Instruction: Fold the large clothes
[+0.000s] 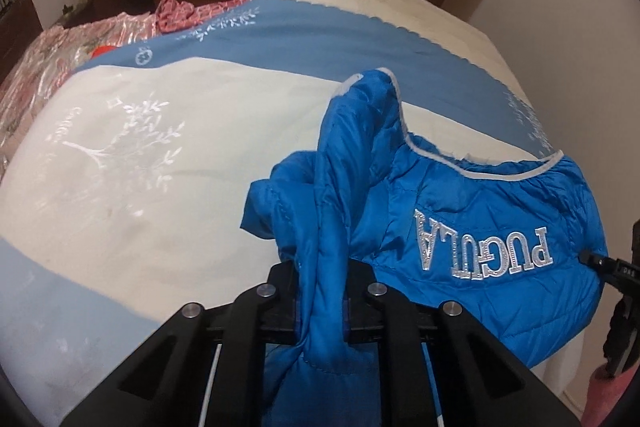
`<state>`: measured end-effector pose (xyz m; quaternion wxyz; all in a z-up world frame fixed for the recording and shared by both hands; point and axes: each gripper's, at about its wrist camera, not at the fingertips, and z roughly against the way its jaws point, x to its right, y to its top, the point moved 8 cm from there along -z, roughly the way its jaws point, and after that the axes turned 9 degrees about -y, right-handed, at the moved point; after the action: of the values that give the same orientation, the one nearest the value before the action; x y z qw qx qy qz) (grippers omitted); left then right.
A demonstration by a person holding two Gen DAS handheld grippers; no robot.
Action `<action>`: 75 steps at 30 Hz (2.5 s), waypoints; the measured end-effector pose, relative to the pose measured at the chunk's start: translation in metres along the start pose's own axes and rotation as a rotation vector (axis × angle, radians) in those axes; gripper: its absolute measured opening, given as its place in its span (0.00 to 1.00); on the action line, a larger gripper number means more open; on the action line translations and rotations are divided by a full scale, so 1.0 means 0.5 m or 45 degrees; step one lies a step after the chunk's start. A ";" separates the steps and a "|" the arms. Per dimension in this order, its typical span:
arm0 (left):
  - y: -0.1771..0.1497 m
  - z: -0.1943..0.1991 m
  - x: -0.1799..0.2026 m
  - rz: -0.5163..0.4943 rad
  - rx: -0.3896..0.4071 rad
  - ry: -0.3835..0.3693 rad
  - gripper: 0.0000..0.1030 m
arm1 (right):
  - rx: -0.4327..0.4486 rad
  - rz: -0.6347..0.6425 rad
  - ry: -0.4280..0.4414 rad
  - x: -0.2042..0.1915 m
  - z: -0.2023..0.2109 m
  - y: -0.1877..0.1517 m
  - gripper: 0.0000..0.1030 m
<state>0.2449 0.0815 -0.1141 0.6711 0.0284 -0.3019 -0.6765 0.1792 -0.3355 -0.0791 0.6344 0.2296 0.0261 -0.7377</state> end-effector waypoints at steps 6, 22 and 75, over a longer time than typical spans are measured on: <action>-0.101 0.115 0.007 -0.030 0.021 -0.033 0.13 | -0.019 0.039 0.018 -0.017 0.068 -0.095 0.15; -0.361 0.014 -0.116 -0.076 -0.148 0.155 0.26 | -0.134 0.010 -0.432 0.074 -0.093 -0.303 0.22; -0.455 0.053 0.054 -0.120 -0.099 0.174 0.39 | -0.025 0.121 -0.673 0.013 -0.002 -0.457 0.29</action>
<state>0.0279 0.0472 -0.1841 0.6581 0.0625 -0.2272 -0.7151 -0.0377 -0.2968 -0.1400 0.6552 0.0236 -0.1440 -0.7412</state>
